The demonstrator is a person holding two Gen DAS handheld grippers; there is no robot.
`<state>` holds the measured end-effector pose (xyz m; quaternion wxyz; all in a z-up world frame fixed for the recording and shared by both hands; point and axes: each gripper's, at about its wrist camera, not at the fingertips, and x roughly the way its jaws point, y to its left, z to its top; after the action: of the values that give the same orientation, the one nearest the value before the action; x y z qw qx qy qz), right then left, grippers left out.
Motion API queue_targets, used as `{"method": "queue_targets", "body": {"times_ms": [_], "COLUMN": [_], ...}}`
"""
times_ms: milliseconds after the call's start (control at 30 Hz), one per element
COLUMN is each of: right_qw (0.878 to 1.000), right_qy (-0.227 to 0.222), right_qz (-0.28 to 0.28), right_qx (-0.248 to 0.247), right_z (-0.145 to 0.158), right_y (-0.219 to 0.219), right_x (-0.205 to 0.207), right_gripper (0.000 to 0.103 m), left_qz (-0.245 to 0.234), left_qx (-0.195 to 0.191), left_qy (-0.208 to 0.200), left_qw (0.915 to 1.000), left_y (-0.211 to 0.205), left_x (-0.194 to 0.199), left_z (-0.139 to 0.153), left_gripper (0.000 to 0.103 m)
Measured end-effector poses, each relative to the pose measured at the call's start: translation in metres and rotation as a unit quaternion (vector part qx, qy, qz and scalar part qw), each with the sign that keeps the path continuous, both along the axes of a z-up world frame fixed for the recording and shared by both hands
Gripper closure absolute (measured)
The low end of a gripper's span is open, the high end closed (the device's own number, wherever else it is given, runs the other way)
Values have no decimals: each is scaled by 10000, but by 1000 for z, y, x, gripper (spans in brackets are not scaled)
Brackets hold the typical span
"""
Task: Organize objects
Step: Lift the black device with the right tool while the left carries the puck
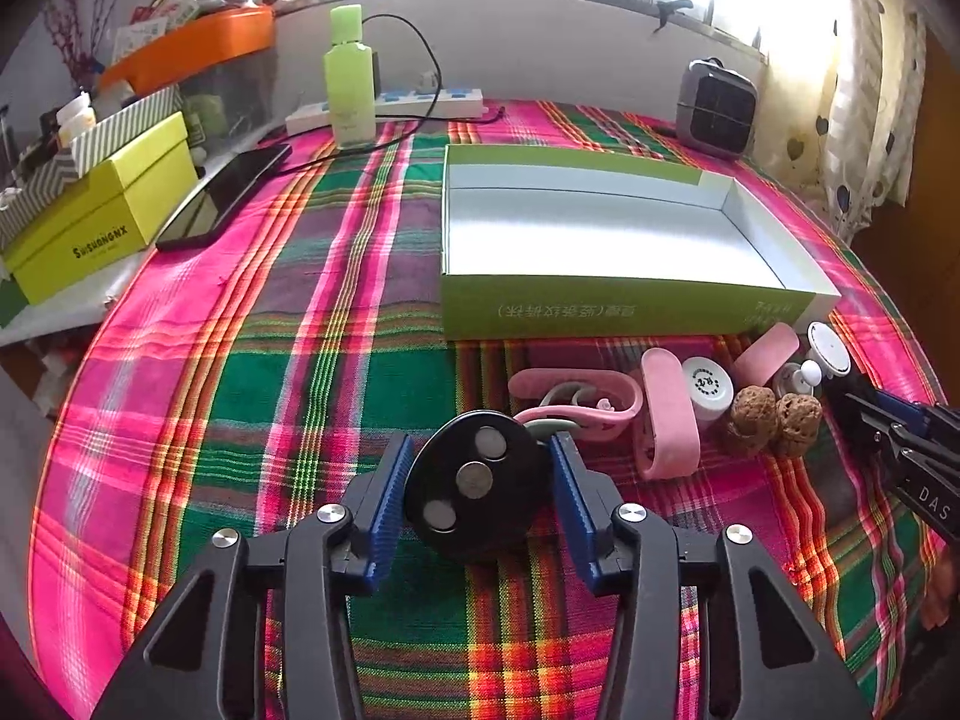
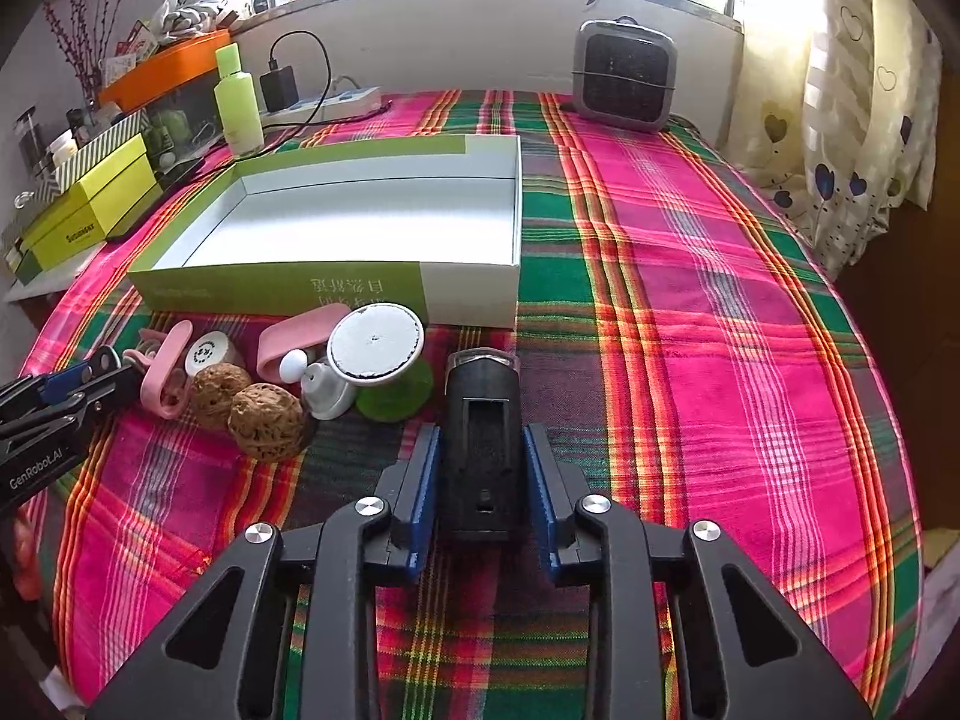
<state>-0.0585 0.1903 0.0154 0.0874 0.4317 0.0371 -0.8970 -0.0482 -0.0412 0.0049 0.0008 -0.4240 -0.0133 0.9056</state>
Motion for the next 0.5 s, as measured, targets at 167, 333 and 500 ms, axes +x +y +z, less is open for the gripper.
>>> {"method": "queue_targets", "body": {"times_ms": [167, 333, 500], "right_qw": [10000, 9999, 9998], "right_qy": [-1, 3, 71], "right_qz": [-3, 60, 138], "right_qx": [-30, -101, -161], "right_z": [0, 0, 4], "right_y": [0, -1, -3], "right_x": [2, 5, 9], "right_gripper": [74, 74, 74], "left_qz": [12, 28, 19], "left_qx": [18, 33, 42], "left_qy": [2, 18, 68], "left_qw": [10000, 10000, 10000], "left_y": [-1, -1, -1], "left_x": [0, 2, 4], "left_z": [0, 1, 5], "left_gripper": [59, 59, 59]}}
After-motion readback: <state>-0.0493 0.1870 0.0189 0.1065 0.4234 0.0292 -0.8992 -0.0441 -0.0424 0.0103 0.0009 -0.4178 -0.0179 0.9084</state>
